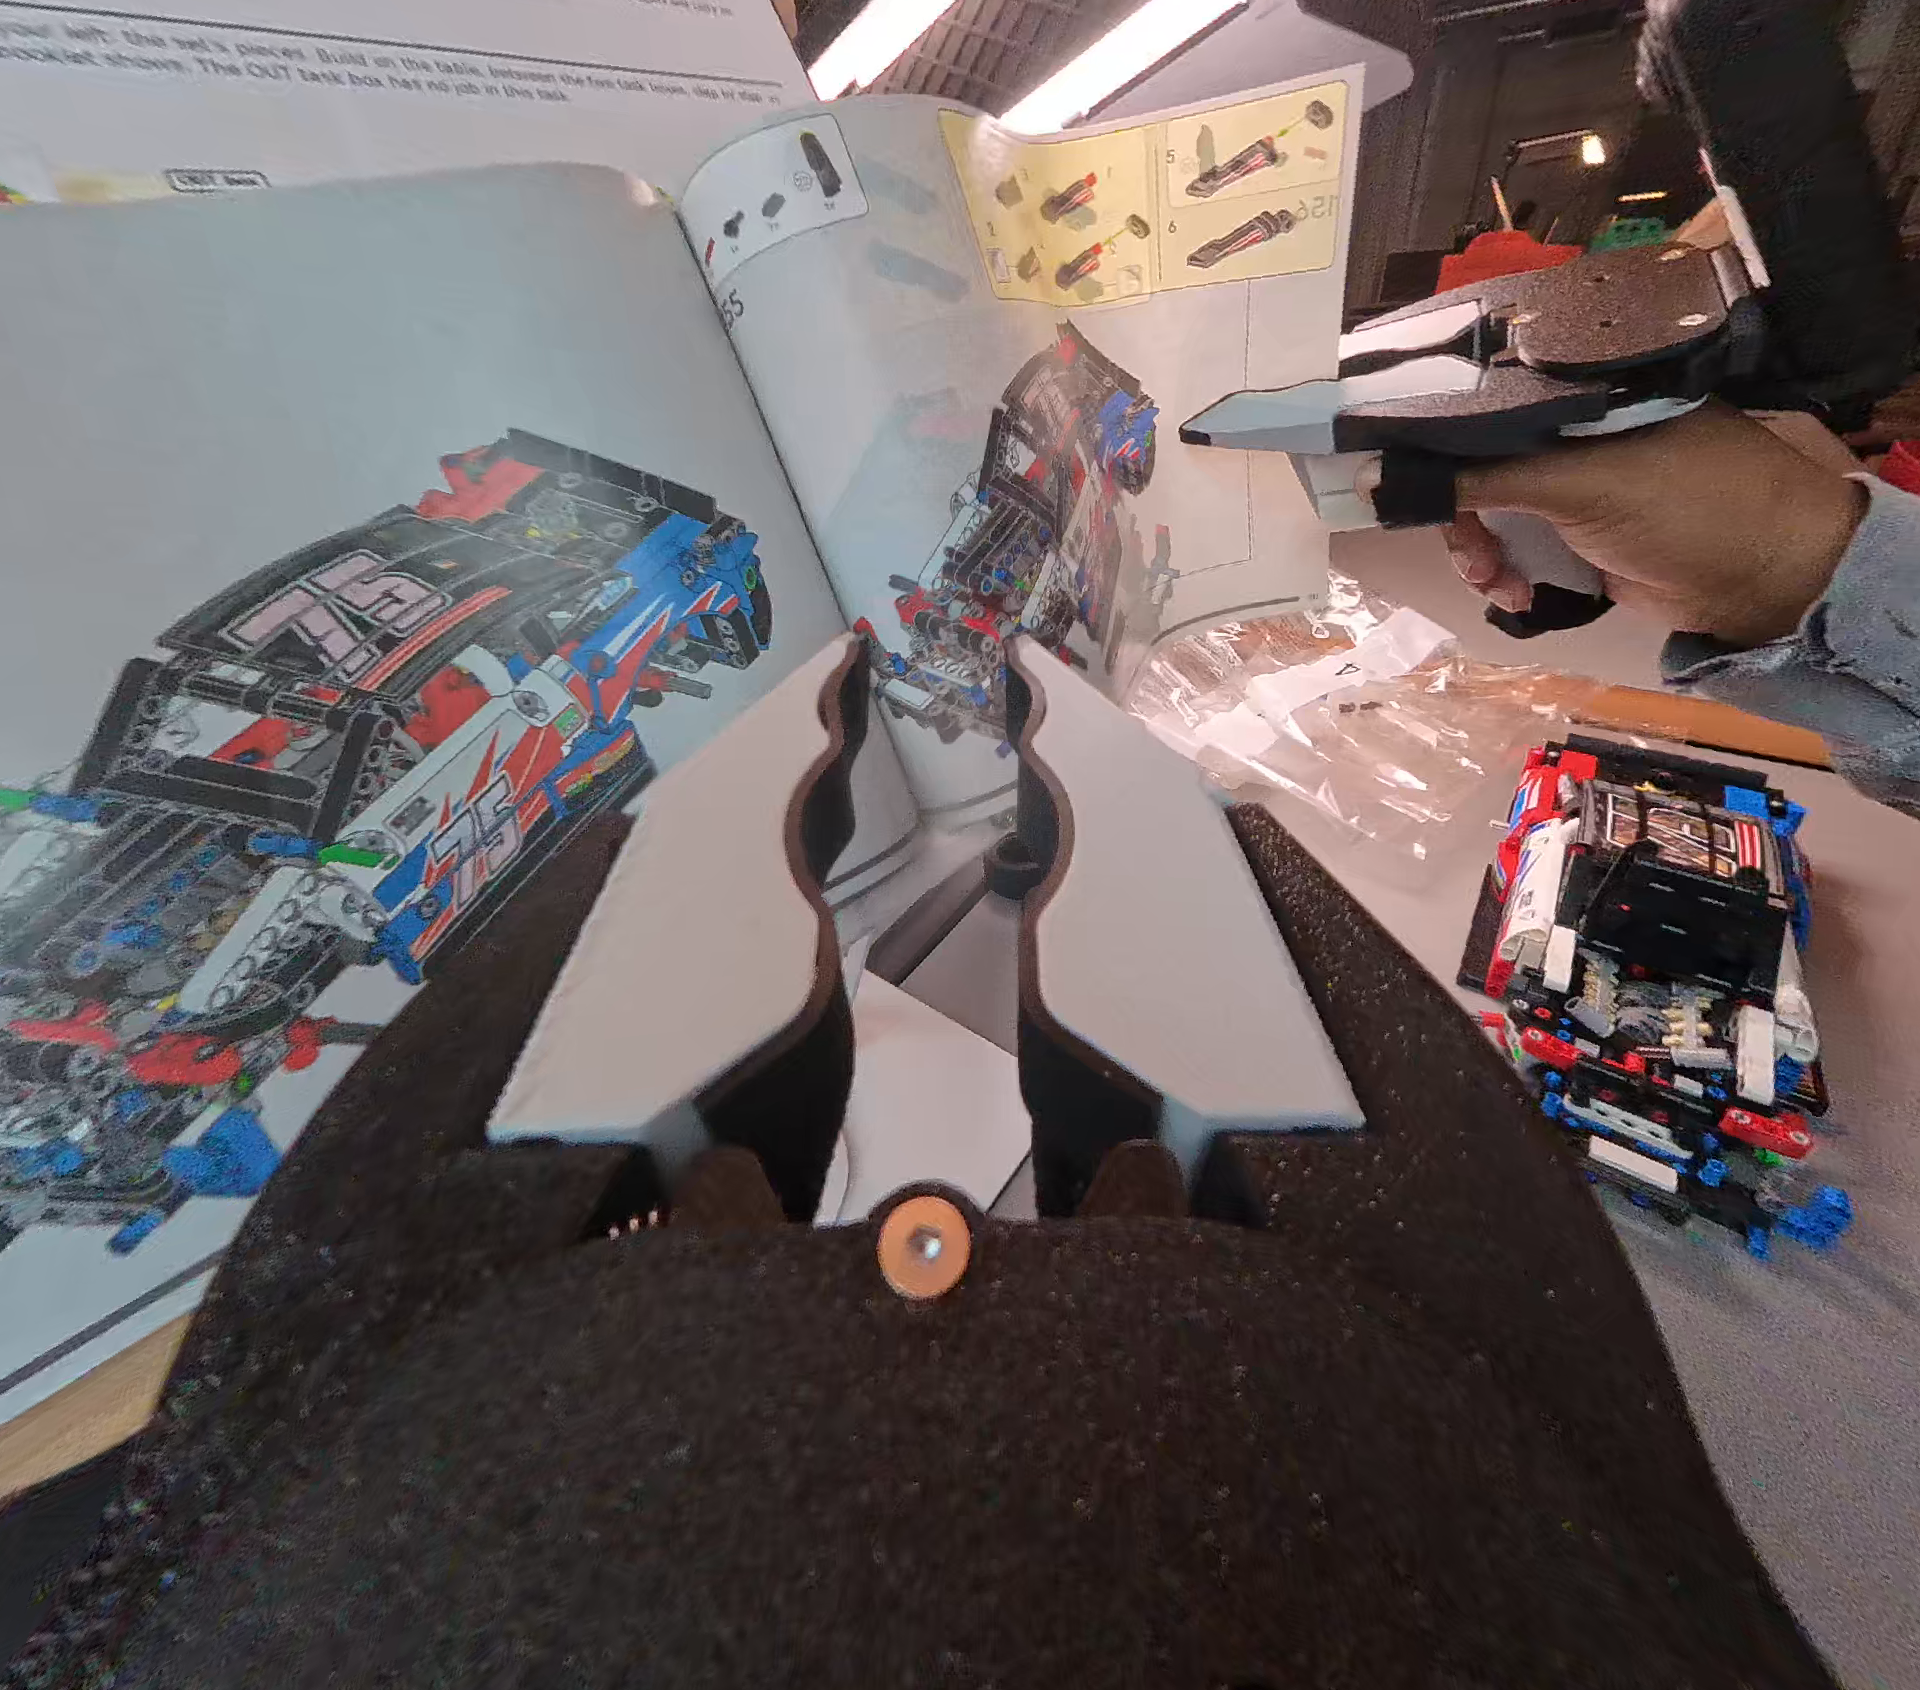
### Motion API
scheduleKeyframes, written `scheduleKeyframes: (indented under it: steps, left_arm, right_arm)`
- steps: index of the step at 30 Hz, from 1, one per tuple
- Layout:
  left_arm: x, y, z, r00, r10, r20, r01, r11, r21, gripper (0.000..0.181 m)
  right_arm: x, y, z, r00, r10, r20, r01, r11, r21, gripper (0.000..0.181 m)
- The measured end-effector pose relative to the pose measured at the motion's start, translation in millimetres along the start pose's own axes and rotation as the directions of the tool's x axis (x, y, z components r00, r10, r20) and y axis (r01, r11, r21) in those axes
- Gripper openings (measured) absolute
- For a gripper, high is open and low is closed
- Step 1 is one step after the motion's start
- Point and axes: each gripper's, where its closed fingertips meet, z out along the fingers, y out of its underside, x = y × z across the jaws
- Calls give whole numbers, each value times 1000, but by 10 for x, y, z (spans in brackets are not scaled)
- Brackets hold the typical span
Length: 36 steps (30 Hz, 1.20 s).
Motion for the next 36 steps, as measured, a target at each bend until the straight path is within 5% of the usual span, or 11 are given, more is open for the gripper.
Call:
scheduleKeyframes:
  steps: [7,13,16,19,22,24,28,30,36]
  left_arm:
    - [6,432,718,990,141,-20,-141,955,-261,0]
    - [-71,517,868,972,233,16,-212,911,-354,0]
    - [-72,524,879,967,253,21,-226,898,-377,0]
    - [-78,532,898,953,302,35,-261,870,-418,0]
    - [-79,536,914,938,344,50,-287,846,-450,0]
    - [-77,537,918,935,352,54,-290,840,-459,0]
    - [-75,534,909,935,353,44,-293,835,-465,0]
    - [-76,531,905,927,372,38,-311,824,-473,0]
    - [-21,504,971,933,359,25,-305,824,-477,0]
  right_arm:
    - [466,651,579,989,107,-104,-119,986,-118,18]
    - [587,662,270,957,208,-204,-202,978,47,34]
    - [56,477,89,993,115,-15,-110,980,168,26]
    - [-789,589,100,969,-76,234,53,993,106,18]
    - [-1404,641,159,912,71,404,-84,996,14,26]
    - [-1524,551,248,882,244,403,-262,965,-11,32]
    - [-1511,374,407,743,540,395,-577,816,-33,34]
    - [-1446,379,451,649,653,390,-696,717,-43,19]
    - [-1417,461,417,217,842,494,-954,290,-75,6]
